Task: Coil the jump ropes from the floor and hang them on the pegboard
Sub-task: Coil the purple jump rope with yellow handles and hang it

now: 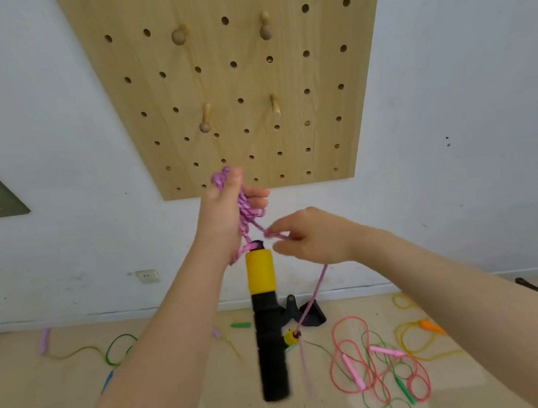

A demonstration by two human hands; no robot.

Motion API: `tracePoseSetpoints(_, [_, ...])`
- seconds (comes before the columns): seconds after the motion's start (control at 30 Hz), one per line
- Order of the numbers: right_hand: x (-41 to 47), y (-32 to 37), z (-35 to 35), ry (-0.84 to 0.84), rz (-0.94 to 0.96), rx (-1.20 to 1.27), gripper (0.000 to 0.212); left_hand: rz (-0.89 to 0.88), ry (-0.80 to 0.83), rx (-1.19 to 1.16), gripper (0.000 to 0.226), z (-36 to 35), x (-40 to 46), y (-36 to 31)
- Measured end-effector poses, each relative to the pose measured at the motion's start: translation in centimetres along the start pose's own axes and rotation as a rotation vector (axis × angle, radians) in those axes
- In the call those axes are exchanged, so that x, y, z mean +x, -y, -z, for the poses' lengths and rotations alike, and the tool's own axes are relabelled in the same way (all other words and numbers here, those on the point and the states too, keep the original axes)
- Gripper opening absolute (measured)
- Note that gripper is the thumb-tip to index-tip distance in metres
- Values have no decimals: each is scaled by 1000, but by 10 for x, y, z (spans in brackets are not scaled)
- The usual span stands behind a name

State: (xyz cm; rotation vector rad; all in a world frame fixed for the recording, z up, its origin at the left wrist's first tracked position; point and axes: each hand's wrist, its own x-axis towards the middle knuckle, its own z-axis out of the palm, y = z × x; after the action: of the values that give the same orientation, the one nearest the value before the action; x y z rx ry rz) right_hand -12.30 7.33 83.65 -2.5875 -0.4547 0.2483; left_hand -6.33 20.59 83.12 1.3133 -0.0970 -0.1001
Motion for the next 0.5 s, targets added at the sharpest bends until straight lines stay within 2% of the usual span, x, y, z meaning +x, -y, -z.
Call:
tracePoseSetpoints(0.07, [-9,3,11,129,31,59,24,43,-74,138,27,16,9,13])
tracePoseSetpoints(0.17, [-22,10,29,201,115,344,14,61,-22,334,38,30,7,29])
tracePoseSetpoints(0.2, [-23,11,35,148,146,411,13,73,15,337,40,31,4,31])
tracePoseSetpoints(0.27, [-19,11,45,-70,154,542,16,109,123,286,41,25,-6,29])
tracePoseSetpoints(0.37, [-3,-2,47,-415,28,678,20,215,305,67,63,5,-22,17])
tracePoseSetpoints(0.43, [7,-13,39,-520,-49,670,20,205,446,3,63,-4,-31,7])
tracePoseSetpoints(0.5, [13,-25,27,-503,-100,612,21,136,568,-11,44,-10,-39,0])
